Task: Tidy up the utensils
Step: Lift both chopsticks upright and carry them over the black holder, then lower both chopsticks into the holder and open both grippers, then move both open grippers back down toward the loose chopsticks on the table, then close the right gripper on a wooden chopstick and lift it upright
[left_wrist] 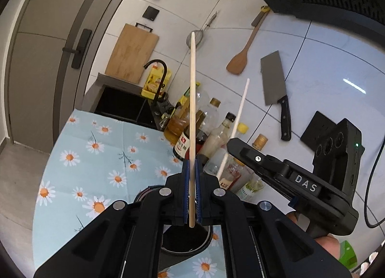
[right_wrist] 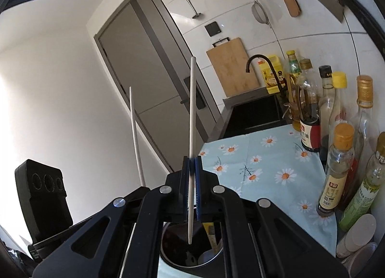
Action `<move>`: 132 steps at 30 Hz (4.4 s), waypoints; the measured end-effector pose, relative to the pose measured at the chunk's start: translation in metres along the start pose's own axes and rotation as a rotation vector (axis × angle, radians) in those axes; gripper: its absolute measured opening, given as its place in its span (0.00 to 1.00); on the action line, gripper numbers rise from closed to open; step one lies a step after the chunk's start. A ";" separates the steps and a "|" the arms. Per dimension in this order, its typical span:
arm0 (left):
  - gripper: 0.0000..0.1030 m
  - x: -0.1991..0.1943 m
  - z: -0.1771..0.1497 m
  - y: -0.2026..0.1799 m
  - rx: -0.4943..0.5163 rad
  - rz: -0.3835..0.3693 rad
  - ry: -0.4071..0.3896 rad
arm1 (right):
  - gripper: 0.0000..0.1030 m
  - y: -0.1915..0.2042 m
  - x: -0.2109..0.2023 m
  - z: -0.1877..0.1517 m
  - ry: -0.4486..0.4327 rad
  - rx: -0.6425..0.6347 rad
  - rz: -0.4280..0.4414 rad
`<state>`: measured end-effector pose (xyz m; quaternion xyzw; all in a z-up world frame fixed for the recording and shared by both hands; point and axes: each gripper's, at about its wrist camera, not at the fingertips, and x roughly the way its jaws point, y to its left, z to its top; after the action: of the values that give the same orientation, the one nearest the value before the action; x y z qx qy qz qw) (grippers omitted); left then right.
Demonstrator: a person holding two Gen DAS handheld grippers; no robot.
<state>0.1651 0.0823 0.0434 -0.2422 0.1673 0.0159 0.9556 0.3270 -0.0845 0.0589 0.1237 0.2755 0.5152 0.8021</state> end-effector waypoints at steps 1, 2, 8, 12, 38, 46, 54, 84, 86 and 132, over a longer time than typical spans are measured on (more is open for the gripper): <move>0.04 0.002 -0.002 0.002 0.001 0.006 0.002 | 0.05 -0.001 0.003 -0.002 0.007 0.001 -0.001; 0.04 0.005 -0.004 0.004 0.004 0.012 0.004 | 0.05 -0.003 0.008 -0.005 0.013 0.002 -0.006; 0.04 0.020 -0.019 0.011 0.042 0.051 0.032 | 0.05 -0.006 0.026 -0.022 0.060 -0.025 -0.038; 0.04 0.027 -0.027 0.012 0.064 0.074 0.059 | 0.05 -0.008 0.030 -0.028 0.080 -0.024 -0.040; 0.26 -0.036 -0.032 -0.017 0.159 0.170 0.085 | 0.25 0.025 -0.048 -0.028 0.064 -0.067 -0.021; 0.26 -0.069 -0.041 -0.038 0.185 0.157 0.136 | 0.31 0.049 -0.082 -0.041 0.121 -0.128 -0.020; 0.27 -0.100 -0.072 -0.043 0.165 0.164 0.229 | 0.32 0.069 -0.099 -0.071 0.294 -0.210 0.010; 0.37 -0.152 -0.160 -0.011 0.033 0.212 0.488 | 0.32 0.114 -0.049 -0.241 1.016 -0.474 0.244; 0.37 -0.156 -0.162 -0.009 0.028 0.222 0.493 | 0.31 0.118 -0.047 -0.255 1.059 -0.488 0.257; 0.37 -0.177 -0.184 0.019 -0.041 0.294 0.529 | 0.05 0.146 -0.025 -0.325 1.249 -0.623 0.116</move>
<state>-0.0611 0.0220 -0.0595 -0.2302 0.4434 0.0939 0.8612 0.0230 -0.0702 -0.1287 -0.4167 0.5172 0.5868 0.4632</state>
